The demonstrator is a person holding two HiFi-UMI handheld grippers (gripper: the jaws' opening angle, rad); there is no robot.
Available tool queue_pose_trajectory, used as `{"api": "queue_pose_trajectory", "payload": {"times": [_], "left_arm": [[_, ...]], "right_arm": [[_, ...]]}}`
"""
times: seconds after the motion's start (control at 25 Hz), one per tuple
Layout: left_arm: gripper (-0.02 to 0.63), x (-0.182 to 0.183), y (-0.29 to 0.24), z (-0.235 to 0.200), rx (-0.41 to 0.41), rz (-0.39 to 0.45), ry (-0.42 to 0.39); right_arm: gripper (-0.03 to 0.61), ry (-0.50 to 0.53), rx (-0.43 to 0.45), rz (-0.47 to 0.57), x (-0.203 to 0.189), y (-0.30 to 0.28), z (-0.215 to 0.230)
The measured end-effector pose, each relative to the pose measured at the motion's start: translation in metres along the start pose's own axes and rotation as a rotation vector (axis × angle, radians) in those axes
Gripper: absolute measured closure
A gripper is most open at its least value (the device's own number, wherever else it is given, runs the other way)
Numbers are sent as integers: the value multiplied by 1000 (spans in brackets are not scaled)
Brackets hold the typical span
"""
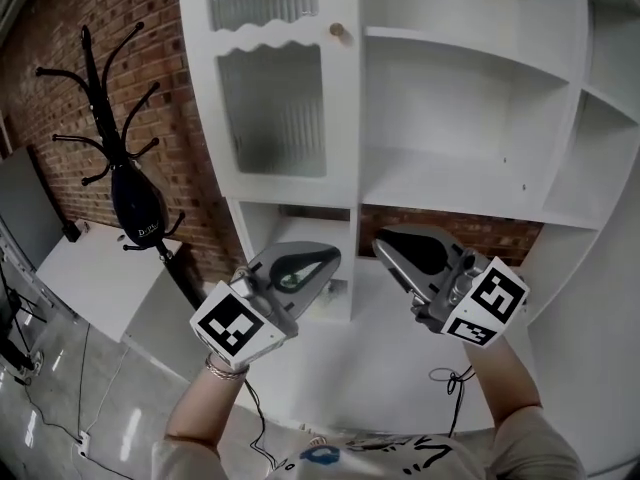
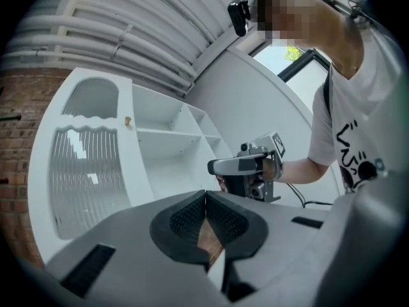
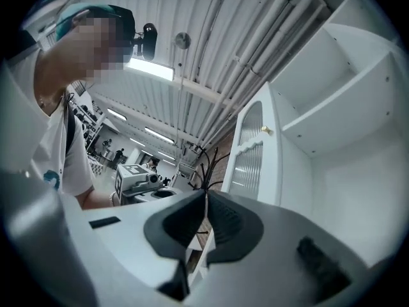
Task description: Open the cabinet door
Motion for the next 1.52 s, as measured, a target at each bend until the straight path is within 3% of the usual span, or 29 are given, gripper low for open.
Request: {"api": "queue_pose_trajectory", "payload": {"times": [0.16, 0.44, 0.72, 0.88, 0.96, 1.2, 1.4, 1.52], "left_arm": [[598, 30, -2, -25, 28, 43, -39], [598, 75, -3, -66, 85, 118, -67], [598, 93, -7, -101, 137, 75, -197], [598, 111, -19, -138, 228, 56, -269], [598, 121, -26, -150, 259, 64, -298], [598, 140, -48, -171, 279, 46, -358], [598, 146, -71, -186, 301, -9, -416], [598, 147, -83, -196, 317, -53, -440]], "right_arm": [[549, 82, -18, 38, 38, -12, 18], [549, 88, -115, 107, 93, -25, 63], [549, 100, -183, 98, 124, -46, 99], [549, 82, -198, 107, 131, -62, 118], [549, 97, -206, 87, 133, -67, 123], [549, 278, -300, -17, 135, -82, 135], [549, 284, -333, -39, 139, -92, 149], [549, 354, -337, -105, 133, -97, 152]]}}
Point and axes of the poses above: the fingertips, and each gripper's own axes: y backward along the fingers, z to its right, x out of its top, the point moved 1 cm from there along y, backward along the fingers, and after that the axes turned 5 degrees about x, right-handed, at the moved point
